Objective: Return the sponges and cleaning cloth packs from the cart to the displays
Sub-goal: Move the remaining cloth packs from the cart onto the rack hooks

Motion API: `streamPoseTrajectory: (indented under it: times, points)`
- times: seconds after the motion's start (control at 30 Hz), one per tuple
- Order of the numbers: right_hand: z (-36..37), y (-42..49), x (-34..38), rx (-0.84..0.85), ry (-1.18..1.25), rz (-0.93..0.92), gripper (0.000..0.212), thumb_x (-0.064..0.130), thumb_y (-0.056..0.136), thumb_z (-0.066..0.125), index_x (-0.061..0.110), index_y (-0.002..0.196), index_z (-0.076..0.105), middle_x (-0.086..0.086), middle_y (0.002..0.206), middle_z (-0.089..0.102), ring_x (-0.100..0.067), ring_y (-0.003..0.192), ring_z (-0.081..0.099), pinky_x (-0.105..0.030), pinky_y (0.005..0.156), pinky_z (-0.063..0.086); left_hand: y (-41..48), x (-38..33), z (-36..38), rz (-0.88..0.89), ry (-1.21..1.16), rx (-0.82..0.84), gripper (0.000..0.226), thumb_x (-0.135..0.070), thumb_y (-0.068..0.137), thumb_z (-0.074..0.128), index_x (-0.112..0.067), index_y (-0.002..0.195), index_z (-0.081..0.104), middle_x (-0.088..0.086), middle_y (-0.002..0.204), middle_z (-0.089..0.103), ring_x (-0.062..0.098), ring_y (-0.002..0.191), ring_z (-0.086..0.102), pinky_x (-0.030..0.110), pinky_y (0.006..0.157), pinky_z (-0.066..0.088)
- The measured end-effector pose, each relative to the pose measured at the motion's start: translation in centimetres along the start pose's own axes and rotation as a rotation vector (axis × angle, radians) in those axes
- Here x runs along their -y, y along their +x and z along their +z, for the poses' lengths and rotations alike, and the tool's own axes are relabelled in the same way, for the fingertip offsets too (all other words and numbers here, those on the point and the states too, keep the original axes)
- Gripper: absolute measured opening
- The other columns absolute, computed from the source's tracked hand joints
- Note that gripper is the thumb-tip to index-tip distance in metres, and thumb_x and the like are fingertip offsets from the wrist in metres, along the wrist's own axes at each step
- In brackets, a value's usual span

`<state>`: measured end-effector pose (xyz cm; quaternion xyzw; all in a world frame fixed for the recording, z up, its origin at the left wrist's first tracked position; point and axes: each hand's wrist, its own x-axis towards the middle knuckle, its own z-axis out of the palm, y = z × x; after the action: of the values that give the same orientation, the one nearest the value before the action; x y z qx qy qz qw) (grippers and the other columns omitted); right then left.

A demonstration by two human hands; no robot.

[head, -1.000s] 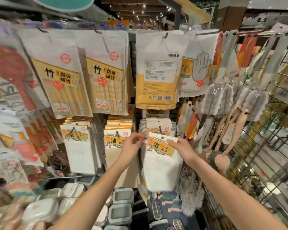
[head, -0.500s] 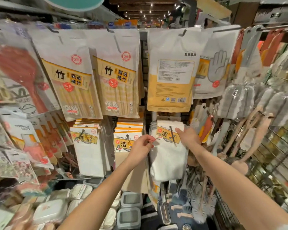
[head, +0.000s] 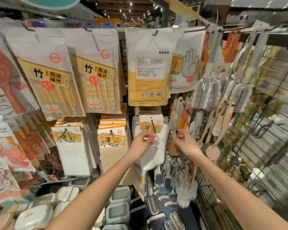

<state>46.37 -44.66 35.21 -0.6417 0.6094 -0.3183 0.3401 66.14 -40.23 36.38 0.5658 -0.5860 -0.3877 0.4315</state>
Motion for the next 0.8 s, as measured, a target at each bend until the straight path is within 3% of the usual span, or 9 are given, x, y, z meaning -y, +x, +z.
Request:
streamPoseTrajectory:
  times: [0.1,0.2,0.3,0.4,0.53,0.63,0.73,0.8]
  points:
    - [-3.5,-4.2,-3.0,-0.045,-0.003,0.029,0.046,0.028,0.091,0.059,0.015,0.133,0.045,-0.003,0.117,0.057,-0.016,0.099,0.057,-0.025,0.085,0.043,-0.8,-2.5,4.8,0.046,-0.055,0.140,0.025,0.007,0.089,0.045,-0.010,0.096,0.061,0.003,0.089,0.061,0.012,0.073,0.061,0.017,0.068,0.047]
    - [-7.5,-9.2,-6.2,-0.098,0.029,0.117,0.038,0.024,0.092,0.056,0.013,0.128,0.052,-0.001,0.114,0.059,-0.013,0.099,0.056,-0.024,0.085,0.041,-2.4,-4.8,10.3,0.092,-0.129,0.295,0.028,0.008,0.091,0.047,-0.016,0.086,0.061,0.002,0.084,0.062,0.011,0.073,0.061,0.016,0.070,0.052]
    - [-11.4,-15.4,-10.3,-0.198,0.010,0.185,0.027,0.027,0.091,0.058,0.018,0.116,0.060,0.002,0.110,0.063,-0.011,0.100,0.058,-0.023,0.080,0.040,-5.2,-6.1,16.6,0.106,-0.134,0.422,0.026,0.008,0.093,0.045,-0.014,0.090,0.059,0.003,0.089,0.061,0.013,0.075,0.062,0.013,0.066,0.050]
    - [-14.7,-23.0,-14.1,-0.249,0.018,0.265,0.021,0.024,0.092,0.057,0.019,0.111,0.063,0.006,0.104,0.064,-0.008,0.096,0.057,-0.021,0.080,0.038,-9.5,-6.6,22.9,0.086,-0.127,0.562,0.027,0.007,0.093,0.045,-0.015,0.090,0.060,0.002,0.088,0.062,0.010,0.072,0.065,0.022,0.072,0.051]
    - [-18.0,-33.0,-18.0,-0.281,0.074,0.296,0.010,0.020,0.090,0.060,0.023,0.097,0.066,0.019,0.077,0.061,0.009,0.068,0.055,-0.018,0.072,0.042,-15.7,-6.3,29.6,0.077,-0.097,0.653,0.029,0.006,0.093,0.047,-0.018,0.088,0.061,0.008,0.091,0.065,0.009,0.069,0.066,0.023,0.064,0.048]
    - [-20.4,-42.3,-21.7,-0.309,0.081,0.360,0.016,0.011,0.091,0.059,0.011,0.104,0.067,0.012,0.080,0.061,0.017,0.059,0.053,-0.005,0.063,0.039,-23.2,-7.1,35.4,0.076,-0.106,0.737,0.024,0.006,0.093,0.048,-0.013,0.090,0.062,0.012,0.092,0.064,0.006,0.065,0.067,0.023,0.064,0.050]
    - [-22.3,-50.3,-24.6,-0.349,0.075,0.436,0.022,0.001,0.092,0.053,-0.009,0.110,0.061,-0.006,0.087,0.058,0.010,0.053,0.051,-0.005,0.053,0.036,-30.2,-8.7,40.2,0.086,-0.153,0.753,0.021,0.013,0.090,0.047,0.001,0.100,0.061,0.014,0.089,0.062,-0.002,0.059,0.065,0.013,0.058,0.051]
    - [-23.9,-56.0,-26.4,-0.387,0.085,0.509,0.024,0.001,0.093,0.052,-0.010,0.114,0.059,-0.009,0.092,0.056,0.008,0.056,0.049,-0.004,0.051,0.037,-35.0,-9.7,43.6,0.082,-0.160,0.811,0.023,0.013,0.090,0.047,0.004,0.107,0.059,0.014,0.086,0.062,-0.004,0.054,0.063,0.010,0.052,0.048]
